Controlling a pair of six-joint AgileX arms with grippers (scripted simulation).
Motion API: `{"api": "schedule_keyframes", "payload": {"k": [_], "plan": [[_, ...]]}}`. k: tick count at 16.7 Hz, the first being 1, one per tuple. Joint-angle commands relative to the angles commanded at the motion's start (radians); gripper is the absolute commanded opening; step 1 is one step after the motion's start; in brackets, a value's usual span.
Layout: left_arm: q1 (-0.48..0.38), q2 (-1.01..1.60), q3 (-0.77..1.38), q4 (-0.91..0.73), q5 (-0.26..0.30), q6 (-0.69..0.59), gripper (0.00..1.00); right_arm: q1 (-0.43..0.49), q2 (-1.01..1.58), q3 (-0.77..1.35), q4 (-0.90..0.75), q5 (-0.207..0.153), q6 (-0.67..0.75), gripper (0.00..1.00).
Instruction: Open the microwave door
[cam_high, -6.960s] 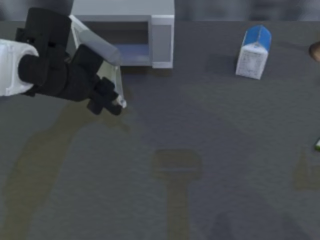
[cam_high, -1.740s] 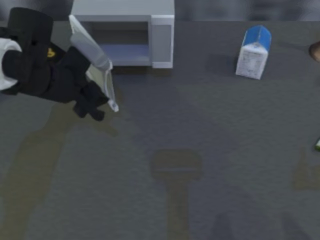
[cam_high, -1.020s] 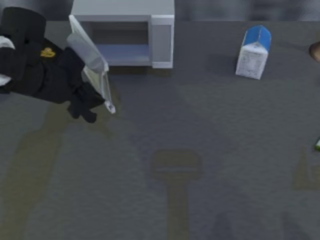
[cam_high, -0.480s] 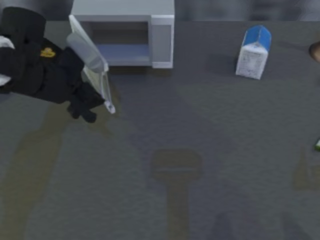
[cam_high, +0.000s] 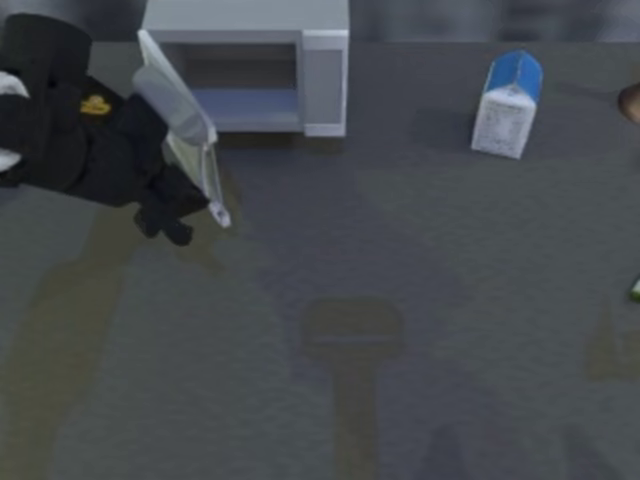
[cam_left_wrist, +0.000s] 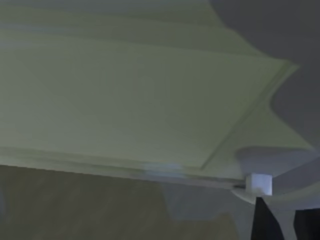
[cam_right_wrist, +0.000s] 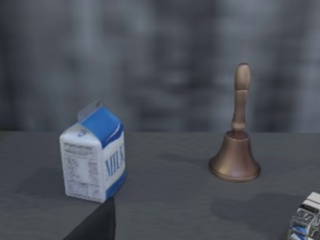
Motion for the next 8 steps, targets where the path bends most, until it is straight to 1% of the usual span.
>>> {"api": "schedule_keyframes", "payload": {"k": [4,8], "plan": [[-0.004,-0.001,-0.005,-0.004,0.006,0.000,0.00,0.000,0.000,0.000,0.000,0.000,0.000,1.00],[0.017,0.005,0.010,-0.030,0.028,0.050,0.00,0.000,0.000,0.000,0.000,0.000,0.000,1.00]]}}
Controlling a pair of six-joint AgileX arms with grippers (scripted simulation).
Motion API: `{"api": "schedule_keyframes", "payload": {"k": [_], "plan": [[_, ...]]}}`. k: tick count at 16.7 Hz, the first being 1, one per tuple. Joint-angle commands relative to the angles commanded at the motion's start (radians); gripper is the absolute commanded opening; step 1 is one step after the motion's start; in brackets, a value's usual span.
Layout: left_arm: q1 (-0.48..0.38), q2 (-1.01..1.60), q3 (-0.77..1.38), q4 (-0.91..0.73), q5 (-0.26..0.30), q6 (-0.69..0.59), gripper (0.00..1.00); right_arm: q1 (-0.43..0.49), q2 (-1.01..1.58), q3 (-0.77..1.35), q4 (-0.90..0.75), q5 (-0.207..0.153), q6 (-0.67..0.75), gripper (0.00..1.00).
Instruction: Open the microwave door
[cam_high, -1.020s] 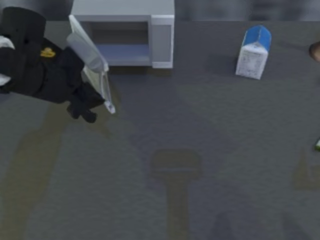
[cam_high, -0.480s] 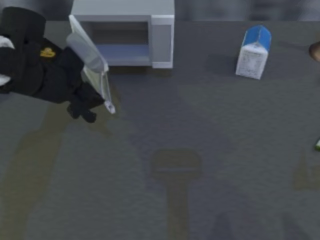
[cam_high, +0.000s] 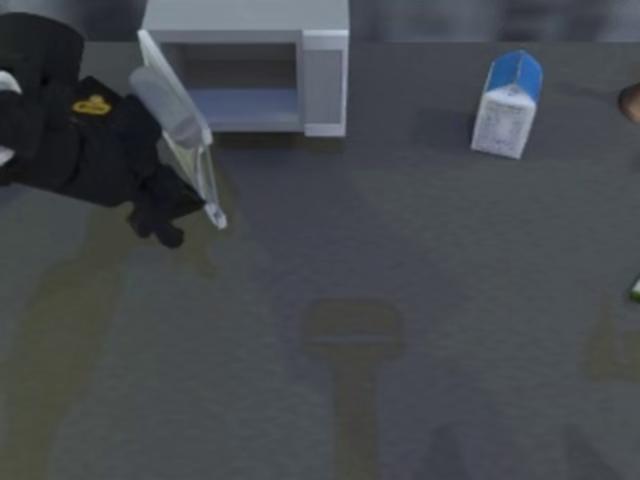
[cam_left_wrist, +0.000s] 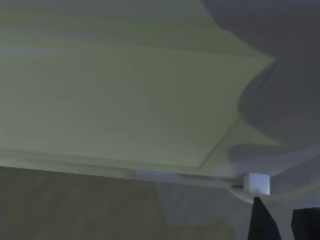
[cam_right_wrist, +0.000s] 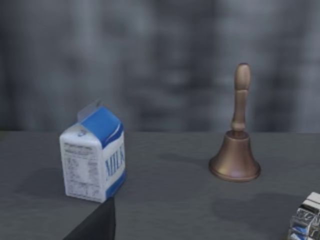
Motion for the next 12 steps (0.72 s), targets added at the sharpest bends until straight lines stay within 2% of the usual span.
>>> {"api": "schedule_keyframes", "payload": {"k": [3,12], "plan": [[0.016,0.004,0.008,-0.023,0.017,0.039,0.00,0.000,0.000,0.000,0.000,0.000,0.000,1.00],[0.017,0.005,0.008,-0.024,0.017,0.041,0.00,0.000,0.000,0.000,0.000,0.000,0.000,1.00]]}}
